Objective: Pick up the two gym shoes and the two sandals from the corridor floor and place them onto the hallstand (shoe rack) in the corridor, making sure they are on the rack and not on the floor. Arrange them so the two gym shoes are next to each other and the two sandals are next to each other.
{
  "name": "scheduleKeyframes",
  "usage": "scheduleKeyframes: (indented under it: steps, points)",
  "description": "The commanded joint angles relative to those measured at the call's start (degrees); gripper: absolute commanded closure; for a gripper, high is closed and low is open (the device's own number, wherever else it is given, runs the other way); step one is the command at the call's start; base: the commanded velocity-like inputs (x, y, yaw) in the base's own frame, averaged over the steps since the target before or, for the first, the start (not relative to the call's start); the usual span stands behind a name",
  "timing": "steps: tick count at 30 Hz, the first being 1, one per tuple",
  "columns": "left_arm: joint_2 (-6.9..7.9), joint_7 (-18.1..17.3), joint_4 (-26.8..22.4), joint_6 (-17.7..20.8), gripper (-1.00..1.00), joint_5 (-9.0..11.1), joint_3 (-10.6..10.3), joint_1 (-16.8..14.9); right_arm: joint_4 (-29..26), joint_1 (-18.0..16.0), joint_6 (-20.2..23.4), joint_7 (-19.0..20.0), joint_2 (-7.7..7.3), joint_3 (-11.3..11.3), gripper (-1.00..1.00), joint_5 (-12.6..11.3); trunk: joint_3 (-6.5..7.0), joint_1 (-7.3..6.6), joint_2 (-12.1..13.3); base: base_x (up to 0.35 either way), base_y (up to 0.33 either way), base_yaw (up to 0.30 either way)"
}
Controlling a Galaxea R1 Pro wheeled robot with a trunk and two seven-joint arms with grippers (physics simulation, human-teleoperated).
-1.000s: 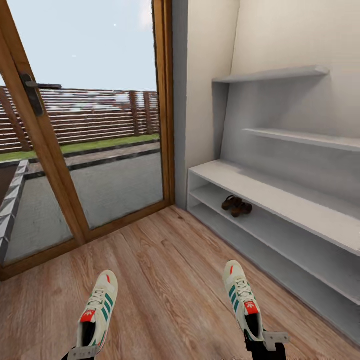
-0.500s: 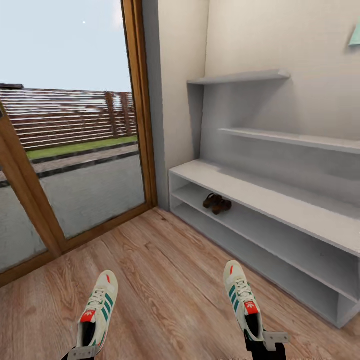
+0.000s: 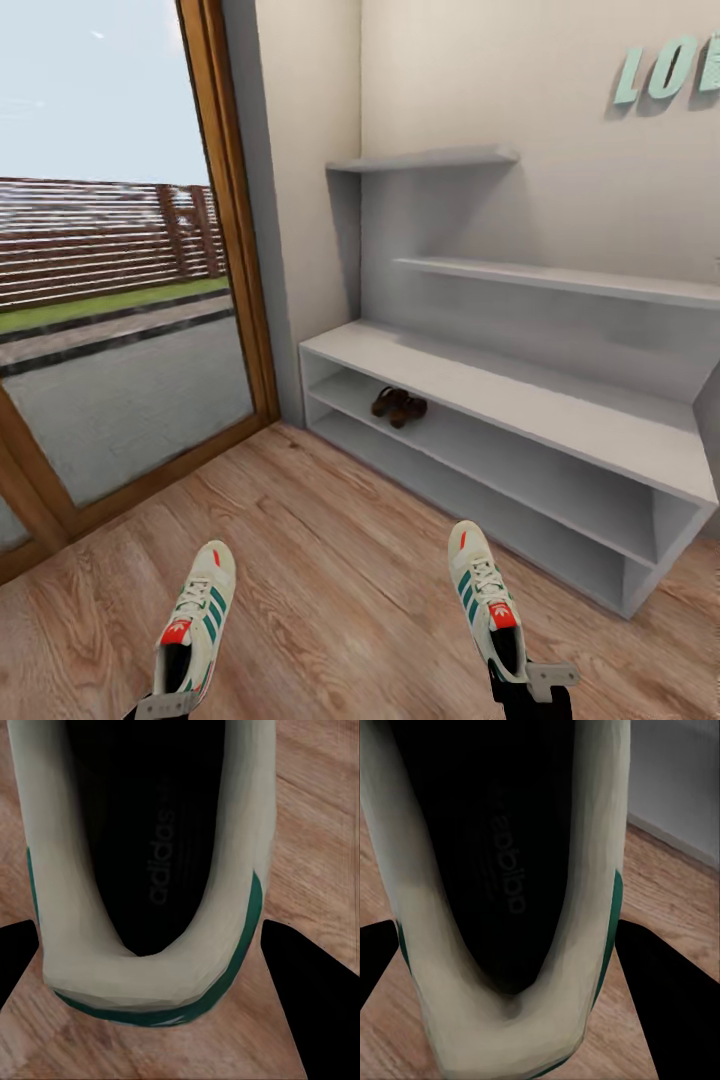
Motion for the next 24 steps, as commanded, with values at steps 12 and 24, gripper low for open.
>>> scheduleKeyframes:
  steps: [12, 24]
  points:
    - [0.01, -0.44, 0.01, -0.11, 1.0, -0.13, 0.52, -0.04, 0.07, -0.05, -0.19, -0.11, 0.04, -0.33, 1.0, 0.46, 0.2, 0.01, -0.02, 0.17, 0.269, -0.263]
    - [-0.01, -0.44, 0.03, -0.14, 1.0, -0.13, 0.52, -0.04, 0.07, -0.05, -0.19, -0.11, 0.03, -0.33, 1.0, 0.46, 0.44, 0.01, -0.02, 0.058, 0.07, -0.263]
